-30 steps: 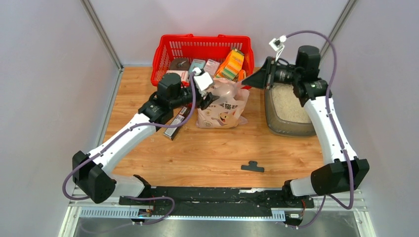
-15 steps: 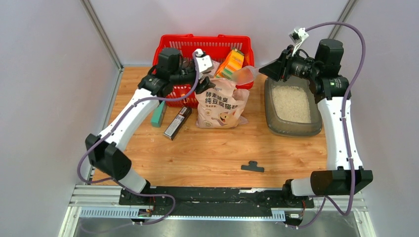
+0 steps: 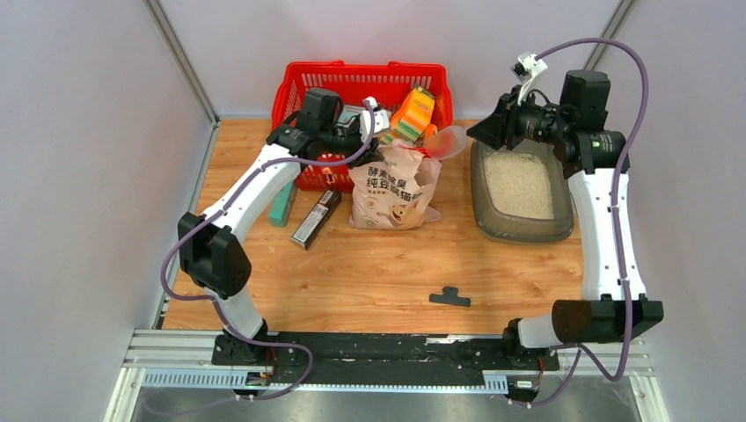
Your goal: Fill the litter box with clean litter
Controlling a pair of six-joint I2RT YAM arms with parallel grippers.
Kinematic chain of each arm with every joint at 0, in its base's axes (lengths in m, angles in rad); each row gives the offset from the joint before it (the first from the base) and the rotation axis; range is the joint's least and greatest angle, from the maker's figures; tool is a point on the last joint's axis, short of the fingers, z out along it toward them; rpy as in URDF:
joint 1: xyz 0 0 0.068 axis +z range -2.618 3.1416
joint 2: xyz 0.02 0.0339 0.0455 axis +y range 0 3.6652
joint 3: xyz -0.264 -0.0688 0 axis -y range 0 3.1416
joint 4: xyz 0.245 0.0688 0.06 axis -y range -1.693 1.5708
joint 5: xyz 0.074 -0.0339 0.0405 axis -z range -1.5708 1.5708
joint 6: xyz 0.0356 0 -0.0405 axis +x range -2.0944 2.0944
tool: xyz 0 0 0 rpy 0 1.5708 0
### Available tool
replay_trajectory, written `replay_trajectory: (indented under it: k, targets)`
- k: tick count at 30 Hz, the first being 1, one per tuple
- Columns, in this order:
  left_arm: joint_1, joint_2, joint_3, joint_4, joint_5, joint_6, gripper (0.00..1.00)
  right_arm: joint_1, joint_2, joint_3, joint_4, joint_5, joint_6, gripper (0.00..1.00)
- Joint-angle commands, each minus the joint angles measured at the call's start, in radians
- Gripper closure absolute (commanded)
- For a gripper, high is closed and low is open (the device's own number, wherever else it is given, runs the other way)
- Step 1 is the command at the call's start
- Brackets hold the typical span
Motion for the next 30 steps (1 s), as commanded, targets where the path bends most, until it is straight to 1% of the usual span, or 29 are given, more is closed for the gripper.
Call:
replay_trajectory:
  k: [1, 2, 3, 5, 6, 8, 12, 13, 15, 16, 17, 18, 19, 20, 21, 22, 23, 24, 25, 26, 28, 30]
  targets:
    - [-0.005, -0.053, 0.003, -0.022, 0.063, 0.026, 0.76, 0.008, 0.059, 0.100, -0.098, 0.004, -0.103, 1.00]
    - [-0.007, -0.056, -0.008, -0.022, 0.066, 0.023, 0.80, 0.010, 0.070, 0.117, -0.117, -0.002, -0.116, 1.00]
    - [-0.007, -0.059, -0.012, -0.022, 0.074, 0.018, 0.88, 0.013, 0.086, 0.132, -0.140, -0.010, -0.133, 1.00]
    - [-0.008, -0.073, -0.026, -0.022, 0.077, 0.003, 0.98, 0.025, 0.126, 0.195, -0.225, -0.024, -0.183, 1.00]
    - [-0.010, -0.080, -0.032, -0.019, 0.078, -0.002, 1.00, 0.036, 0.136, 0.209, -0.250, -0.025, -0.199, 1.00]
    - [-0.010, -0.094, -0.057, -0.002, 0.072, -0.034, 1.00, 0.045, 0.143, 0.229, -0.301, -0.027, -0.245, 1.00]
    - [-0.010, -0.145, -0.107, 0.085, 0.065, -0.107, 1.00, 0.094, 0.149, 0.236, -0.385, -0.008, -0.327, 1.00]
    - [-0.010, -0.154, -0.115, 0.100, 0.063, -0.147, 1.00, 0.103, 0.149, 0.233, -0.404, 0.002, -0.332, 1.00]
    - [-0.010, -0.178, -0.140, 0.137, 0.066, -0.181, 1.00, 0.140, 0.148, 0.215, -0.408, 0.044, -0.338, 1.00]
    - [-0.010, -0.191, -0.150, 0.155, 0.066, -0.228, 1.00, 0.152, 0.148, 0.207, -0.405, 0.062, -0.335, 1.00]
    - [-0.010, -0.201, -0.175, 0.174, 0.068, -0.251, 1.00, 0.168, 0.148, 0.201, -0.405, 0.100, -0.332, 1.00]
    - [-0.010, -0.226, -0.190, 0.215, 0.066, -0.279, 1.00, 0.197, 0.149, 0.191, -0.402, 0.119, -0.316, 1.00]
    - [-0.011, -0.240, -0.207, 0.241, 0.065, -0.342, 1.00, 0.209, 0.152, 0.186, -0.395, 0.139, -0.296, 1.00]
    - [-0.013, -0.255, -0.245, 0.269, 0.052, -0.373, 1.00, 0.221, 0.153, 0.181, -0.381, 0.187, -0.268, 1.00]
    - [-0.014, -0.286, -0.265, 0.334, 0.037, -0.417, 1.00, 0.247, 0.151, 0.163, -0.369, 0.218, -0.192, 1.00]
    - [-0.014, -0.301, -0.288, 0.378, 0.029, -0.531, 1.00, 0.266, 0.149, 0.154, -0.329, 0.278, -0.138, 1.00]
    - [-0.014, -0.315, -0.323, 0.405, 0.031, -0.569, 1.00, 0.283, 0.146, 0.143, -0.312, 0.420, -0.090, 1.00]
    - [-0.017, -0.335, -0.337, 0.439, 0.037, -0.593, 1.00, 0.306, 0.149, 0.138, -0.304, 0.477, -0.041, 1.00]
    - [-0.022, -0.344, -0.348, 0.450, 0.034, -0.633, 1.00, 0.310, 0.159, 0.137, -0.302, 0.522, 0.044, 1.00]
    - [-0.034, -0.352, -0.366, 0.453, 0.034, -0.641, 1.00, 0.309, 0.163, 0.134, -0.301, 0.565, 0.092, 1.00]
    - [-0.043, -0.375, -0.383, 0.461, 0.025, -0.643, 1.00, 0.311, 0.169, 0.114, -0.283, 0.564, 0.176, 1.00]
    - [-0.054, -0.387, -0.403, 0.470, 0.012, -0.643, 1.00, 0.314, 0.169, 0.097, -0.257, 0.556, 0.218, 1.00]
